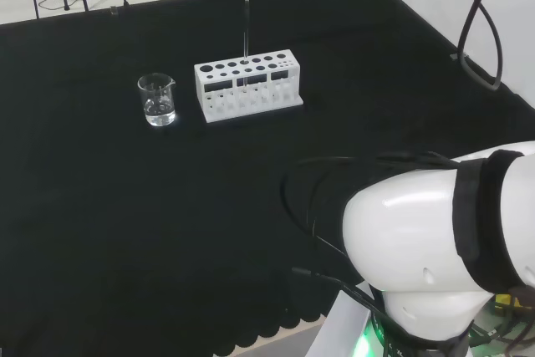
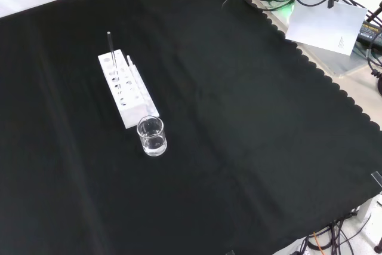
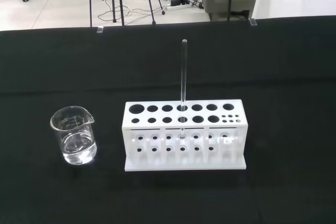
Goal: Take the glass rod from the white test tube rack.
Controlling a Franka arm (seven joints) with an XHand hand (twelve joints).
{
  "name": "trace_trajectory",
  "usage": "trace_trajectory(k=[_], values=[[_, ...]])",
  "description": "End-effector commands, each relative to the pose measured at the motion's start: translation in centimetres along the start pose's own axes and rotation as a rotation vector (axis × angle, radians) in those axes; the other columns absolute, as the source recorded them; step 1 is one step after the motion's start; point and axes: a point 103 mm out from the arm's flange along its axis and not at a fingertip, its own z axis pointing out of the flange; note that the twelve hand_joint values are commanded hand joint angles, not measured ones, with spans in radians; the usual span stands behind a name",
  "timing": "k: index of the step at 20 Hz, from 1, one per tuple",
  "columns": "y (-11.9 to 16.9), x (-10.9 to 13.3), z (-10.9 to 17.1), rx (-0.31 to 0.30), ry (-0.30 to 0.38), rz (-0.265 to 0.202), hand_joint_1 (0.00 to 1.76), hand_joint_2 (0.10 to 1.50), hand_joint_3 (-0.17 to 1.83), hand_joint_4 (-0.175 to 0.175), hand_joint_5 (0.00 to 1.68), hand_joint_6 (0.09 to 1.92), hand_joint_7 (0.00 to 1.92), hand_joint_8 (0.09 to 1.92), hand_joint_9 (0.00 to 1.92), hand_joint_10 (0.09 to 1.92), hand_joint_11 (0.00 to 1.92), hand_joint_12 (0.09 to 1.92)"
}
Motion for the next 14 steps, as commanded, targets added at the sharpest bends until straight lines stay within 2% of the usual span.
trace_trajectory(k=[1,2,4,8,10,14], values=[[0.4,0.2,0.0,0.001,-0.008,-0.007,0.79,1.04,-0.15,-0.159,0.10,0.18,0.30,0.55,0.49,0.38,0.37,0.97],[0.8,0.4,0.1,0.004,-0.006,-0.007,0.73,1.07,-0.16,-0.156,0.05,0.09,0.15,0.53,0.27,0.50,0.18,1.09],[0.9,0.0,0.1,-0.015,0.008,-0.005,0.68,1.09,-0.17,-0.152,0.01,0.09,0.03,0.52,0.07,0.72,0.04,1.18],[1.8,-0.2,0.1,-0.001,0.019,-0.001,0.66,1.10,-0.17,-0.150,0.00,0.09,0.00,0.55,0.00,0.85,0.00,1.22],[3.7,-0.2,0.3,0.024,0.020,-0.007,0.65,1.10,-0.17,-0.149,0.00,0.09,0.00,0.58,0.00,0.87,0.00,1.23],[7.4,0.0,0.5,0.014,0.037,-0.019,0.63,1.11,-0.17,-0.146,0.00,0.09,0.00,0.64,0.00,0.89,0.00,1.24]])
